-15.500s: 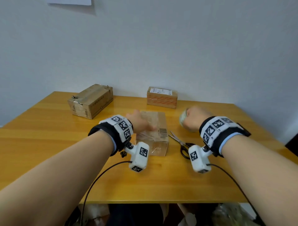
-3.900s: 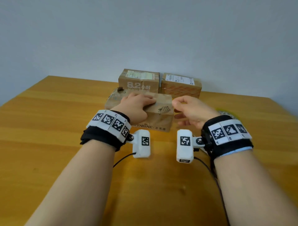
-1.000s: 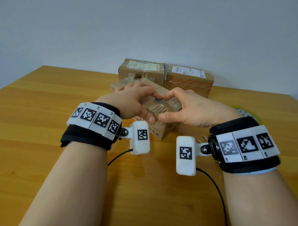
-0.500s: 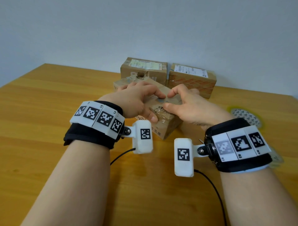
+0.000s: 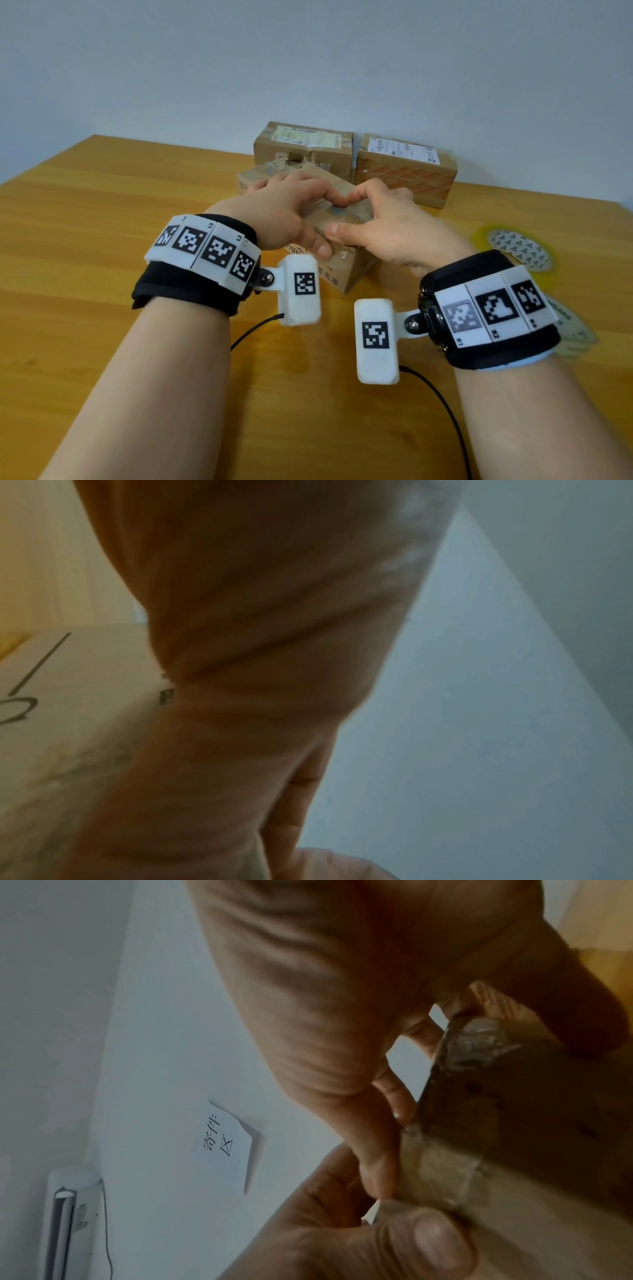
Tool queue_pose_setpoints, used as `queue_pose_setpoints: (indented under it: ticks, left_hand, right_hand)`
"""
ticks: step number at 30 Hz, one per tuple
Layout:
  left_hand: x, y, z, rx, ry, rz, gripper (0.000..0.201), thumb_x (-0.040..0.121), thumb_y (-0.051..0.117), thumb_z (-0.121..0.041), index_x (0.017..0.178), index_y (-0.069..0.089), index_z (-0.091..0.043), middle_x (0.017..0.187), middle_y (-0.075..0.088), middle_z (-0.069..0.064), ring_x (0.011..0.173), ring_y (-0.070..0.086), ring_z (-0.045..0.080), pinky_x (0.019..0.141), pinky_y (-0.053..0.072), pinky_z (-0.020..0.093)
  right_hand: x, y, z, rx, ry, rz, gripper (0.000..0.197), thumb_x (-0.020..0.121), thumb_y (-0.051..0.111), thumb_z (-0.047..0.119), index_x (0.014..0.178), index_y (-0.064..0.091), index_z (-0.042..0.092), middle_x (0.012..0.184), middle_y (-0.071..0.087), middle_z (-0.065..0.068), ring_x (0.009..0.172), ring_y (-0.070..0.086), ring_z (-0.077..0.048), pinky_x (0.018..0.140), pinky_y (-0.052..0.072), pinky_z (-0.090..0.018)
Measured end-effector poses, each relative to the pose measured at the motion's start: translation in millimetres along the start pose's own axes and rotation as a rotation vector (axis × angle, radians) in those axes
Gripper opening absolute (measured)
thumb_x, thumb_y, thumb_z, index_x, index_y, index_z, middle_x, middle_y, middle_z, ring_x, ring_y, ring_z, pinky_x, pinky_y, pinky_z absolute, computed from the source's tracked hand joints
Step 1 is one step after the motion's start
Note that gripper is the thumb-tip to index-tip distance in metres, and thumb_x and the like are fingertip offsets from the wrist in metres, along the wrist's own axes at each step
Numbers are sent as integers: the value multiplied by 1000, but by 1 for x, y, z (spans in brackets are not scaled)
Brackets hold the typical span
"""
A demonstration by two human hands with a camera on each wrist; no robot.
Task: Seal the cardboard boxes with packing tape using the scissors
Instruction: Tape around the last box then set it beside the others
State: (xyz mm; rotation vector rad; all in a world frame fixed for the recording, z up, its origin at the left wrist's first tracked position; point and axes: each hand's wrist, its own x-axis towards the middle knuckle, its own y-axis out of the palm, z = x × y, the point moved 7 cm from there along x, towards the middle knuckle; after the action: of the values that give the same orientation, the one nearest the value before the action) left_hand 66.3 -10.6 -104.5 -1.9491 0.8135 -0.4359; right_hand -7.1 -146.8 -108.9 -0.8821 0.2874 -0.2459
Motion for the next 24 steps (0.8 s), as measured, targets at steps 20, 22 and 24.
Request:
queue_pose_setpoints:
  ticks: [20,22,24]
  left_hand:
    - [-2,-3,-4,-139,-25,31,81,65,89,-21,131,53,-50,148,34,-21,135,32,11,111,30,39]
    - [-4,-4,-7,-148,-11,40,80,69,86,-13,133,53,-47,150,32,-21,128,33,5,102,29,30]
    - [-6,-4,-11,-149,-6,46,80,73,83,-9,135,50,-47,149,35,-21,122,33,2,96,27,28]
  right_hand:
    - [-3,-25,-9,-80,9,-66,23,99,49,54,118,54,41,137,48,-2,101,53,-16,85,42,-36]
    - [-7,-29,-10,-111,12,-65,20,99,50,53,114,55,42,133,52,0,105,54,-17,85,44,-37]
    - [-11,-35,-11,-106,15,-69,18,100,50,51,113,56,40,124,57,5,104,55,-14,85,47,-37]
